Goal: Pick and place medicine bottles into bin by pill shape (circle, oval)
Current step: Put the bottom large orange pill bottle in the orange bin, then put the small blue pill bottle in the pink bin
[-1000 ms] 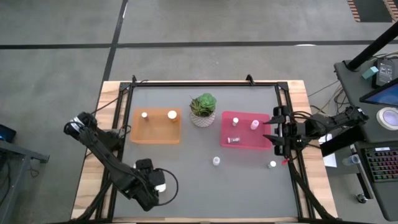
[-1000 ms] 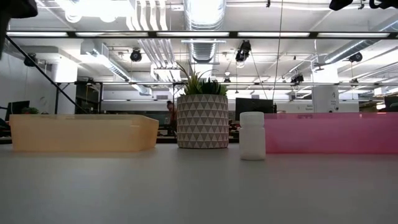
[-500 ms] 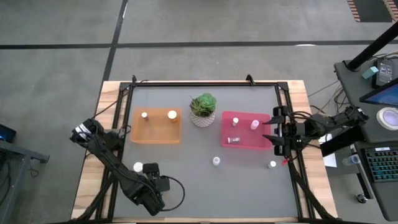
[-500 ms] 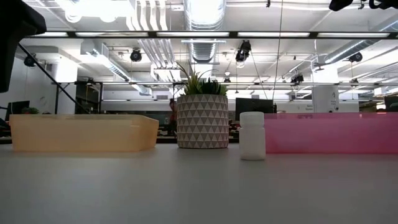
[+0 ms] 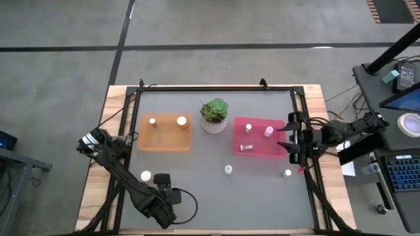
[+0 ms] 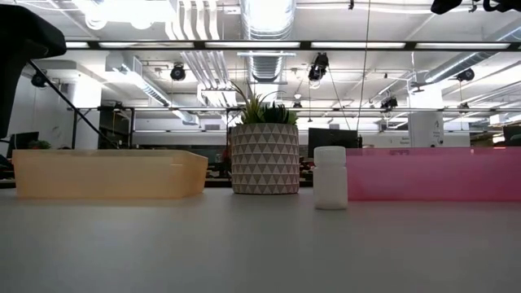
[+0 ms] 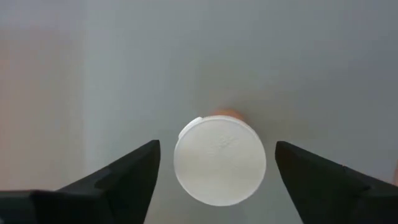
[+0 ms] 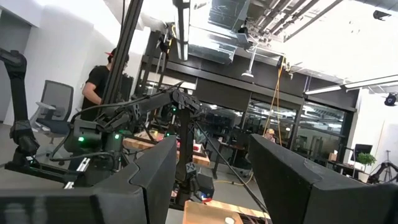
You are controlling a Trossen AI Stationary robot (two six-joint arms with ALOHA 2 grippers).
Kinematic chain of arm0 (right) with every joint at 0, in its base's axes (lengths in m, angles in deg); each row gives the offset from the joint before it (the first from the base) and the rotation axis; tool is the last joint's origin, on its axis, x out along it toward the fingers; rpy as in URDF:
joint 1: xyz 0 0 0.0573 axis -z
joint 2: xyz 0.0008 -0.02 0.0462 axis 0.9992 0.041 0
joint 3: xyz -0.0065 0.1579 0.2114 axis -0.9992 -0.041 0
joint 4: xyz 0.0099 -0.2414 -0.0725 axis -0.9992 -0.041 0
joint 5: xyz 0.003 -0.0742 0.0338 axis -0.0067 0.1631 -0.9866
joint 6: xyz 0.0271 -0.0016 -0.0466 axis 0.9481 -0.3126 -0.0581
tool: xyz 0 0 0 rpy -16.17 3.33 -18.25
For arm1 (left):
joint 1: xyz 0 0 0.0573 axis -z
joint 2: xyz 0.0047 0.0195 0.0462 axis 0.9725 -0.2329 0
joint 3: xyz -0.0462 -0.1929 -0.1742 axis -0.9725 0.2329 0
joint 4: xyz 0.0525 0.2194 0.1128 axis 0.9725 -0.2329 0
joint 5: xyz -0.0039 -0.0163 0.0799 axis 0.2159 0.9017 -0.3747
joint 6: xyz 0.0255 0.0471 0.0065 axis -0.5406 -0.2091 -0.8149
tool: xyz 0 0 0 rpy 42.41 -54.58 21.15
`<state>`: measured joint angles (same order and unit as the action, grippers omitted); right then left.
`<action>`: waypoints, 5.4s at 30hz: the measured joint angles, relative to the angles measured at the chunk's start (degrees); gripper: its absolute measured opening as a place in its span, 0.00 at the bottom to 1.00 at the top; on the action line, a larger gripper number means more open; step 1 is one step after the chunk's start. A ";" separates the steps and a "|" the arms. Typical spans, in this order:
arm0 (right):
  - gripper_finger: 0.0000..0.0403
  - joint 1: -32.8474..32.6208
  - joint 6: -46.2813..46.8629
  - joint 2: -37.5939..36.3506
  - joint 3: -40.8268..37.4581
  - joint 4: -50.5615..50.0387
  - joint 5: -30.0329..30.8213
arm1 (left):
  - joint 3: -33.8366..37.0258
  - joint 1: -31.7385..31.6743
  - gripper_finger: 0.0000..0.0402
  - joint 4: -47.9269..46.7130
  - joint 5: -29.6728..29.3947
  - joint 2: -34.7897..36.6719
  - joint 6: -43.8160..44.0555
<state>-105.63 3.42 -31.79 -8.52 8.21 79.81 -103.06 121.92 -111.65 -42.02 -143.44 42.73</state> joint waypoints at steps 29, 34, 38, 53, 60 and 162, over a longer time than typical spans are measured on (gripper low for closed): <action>0.48 0.00 -0.42 0.00 0.00 0.00 1.59 | -4.53 -4.94 0.49 -4.38 3.48 3.06 -7.19; 0.48 0.00 -0.74 0.00 0.00 0.02 1.59 | -4.63 -8.27 0.49 -6.56 0.27 8.68 -9.73; 0.48 0.00 -0.87 0.02 0.00 0.02 1.59 | -4.63 -11.26 0.49 -10.03 -5.10 13.92 -10.54; 0.48 0.00 -0.98 0.00 0.00 0.04 1.61 | -2.90 -32.69 0.49 -19.48 -13.51 26.78 -16.64; 0.48 0.00 -1.15 0.00 0.00 0.02 1.61 | 2.58 -43.30 0.49 -18.04 -11.69 28.32 -22.64; 0.48 0.00 11.40 2.39 0.02 -2.10 4.39 | 12.40 -36.99 0.64 21.56 -5.09 31.69 -40.69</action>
<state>-105.63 14.82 -29.40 -8.50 6.11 84.20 -90.66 84.93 -90.09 -47.11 -111.74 2.03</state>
